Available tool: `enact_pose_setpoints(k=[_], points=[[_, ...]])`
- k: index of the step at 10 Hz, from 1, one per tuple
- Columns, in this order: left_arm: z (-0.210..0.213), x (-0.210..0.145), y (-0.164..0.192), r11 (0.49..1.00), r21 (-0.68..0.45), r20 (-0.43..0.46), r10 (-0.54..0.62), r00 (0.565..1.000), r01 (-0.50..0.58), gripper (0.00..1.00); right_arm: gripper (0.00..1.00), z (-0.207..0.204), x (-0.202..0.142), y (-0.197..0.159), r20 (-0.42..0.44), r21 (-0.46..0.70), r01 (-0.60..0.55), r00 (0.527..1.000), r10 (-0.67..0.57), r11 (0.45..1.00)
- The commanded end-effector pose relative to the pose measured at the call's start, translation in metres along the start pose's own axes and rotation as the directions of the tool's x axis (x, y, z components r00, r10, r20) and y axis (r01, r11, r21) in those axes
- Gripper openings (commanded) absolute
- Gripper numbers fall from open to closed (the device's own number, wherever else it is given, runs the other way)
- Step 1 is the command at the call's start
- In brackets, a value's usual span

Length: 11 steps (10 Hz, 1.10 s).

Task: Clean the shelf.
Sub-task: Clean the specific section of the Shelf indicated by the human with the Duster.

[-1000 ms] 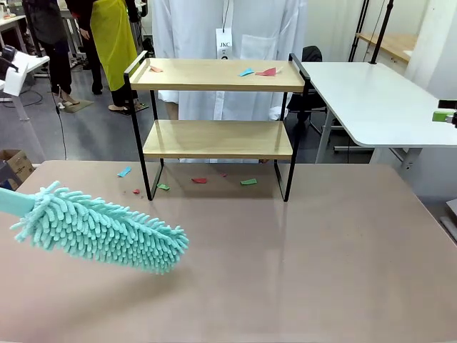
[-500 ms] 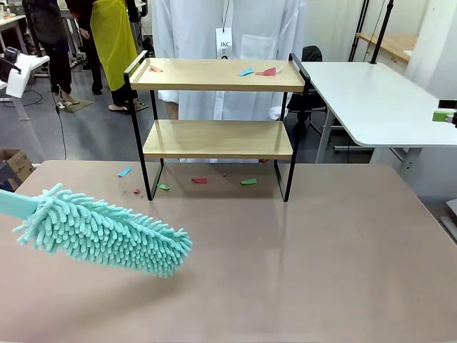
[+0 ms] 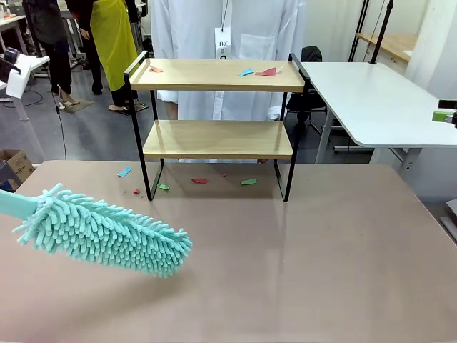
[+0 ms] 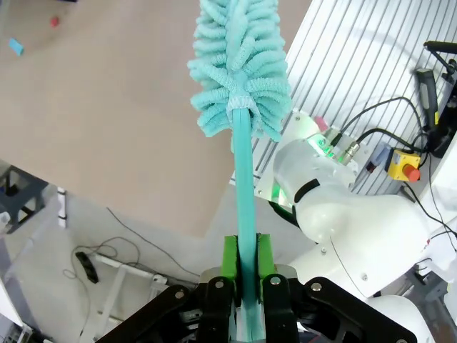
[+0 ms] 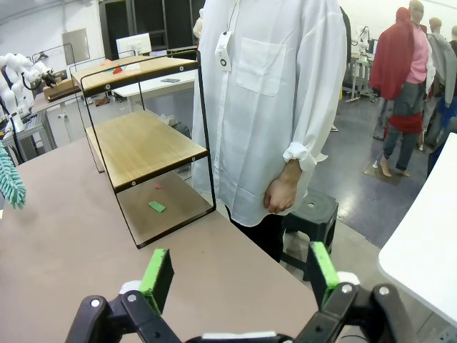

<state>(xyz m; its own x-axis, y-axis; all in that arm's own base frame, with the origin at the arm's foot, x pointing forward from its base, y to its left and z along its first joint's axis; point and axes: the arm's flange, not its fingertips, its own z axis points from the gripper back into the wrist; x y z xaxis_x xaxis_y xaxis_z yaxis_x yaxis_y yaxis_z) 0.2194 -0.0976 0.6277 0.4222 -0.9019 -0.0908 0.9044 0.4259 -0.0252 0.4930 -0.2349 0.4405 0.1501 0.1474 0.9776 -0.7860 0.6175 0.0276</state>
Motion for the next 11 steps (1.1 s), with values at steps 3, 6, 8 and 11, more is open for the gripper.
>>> enact_pose_setpoints(k=[3, 6, 8, 11], points=[[-0.0008, 0.0002, -0.0035, 1.000, -0.007, 0.015, 0.012, 1.000, -0.012, 0.13, 1.00, -0.0008, 0.0041, 0.0007, 0.001, -0.001, -0.005, 1.000, 0.005, 1.000], [-0.0008, 0.0002, -0.0035, 1.000, -0.007, 0.015, 0.012, 1.000, -0.012, 0.13, 1.00, -0.0008, 0.0041, 0.0007, 0.001, -0.001, -0.005, 1.000, 0.005, 1.000], [-0.0008, 0.0002, -0.0035, 1.000, -0.007, 0.015, 0.012, 1.000, -0.012, 0.13, 1.00, -0.0008, 0.0041, 0.0007, 0.001, -0.001, -0.005, 1.000, 0.005, 1.000], [-0.0008, 0.0002, -0.0035, 1.000, -0.007, 0.015, 0.012, 1.000, -0.012, 0.13, 1.00, -0.0008, 0.0041, 0.0007, 0.001, -0.001, -0.005, 1.000, 0.005, 1.000]])
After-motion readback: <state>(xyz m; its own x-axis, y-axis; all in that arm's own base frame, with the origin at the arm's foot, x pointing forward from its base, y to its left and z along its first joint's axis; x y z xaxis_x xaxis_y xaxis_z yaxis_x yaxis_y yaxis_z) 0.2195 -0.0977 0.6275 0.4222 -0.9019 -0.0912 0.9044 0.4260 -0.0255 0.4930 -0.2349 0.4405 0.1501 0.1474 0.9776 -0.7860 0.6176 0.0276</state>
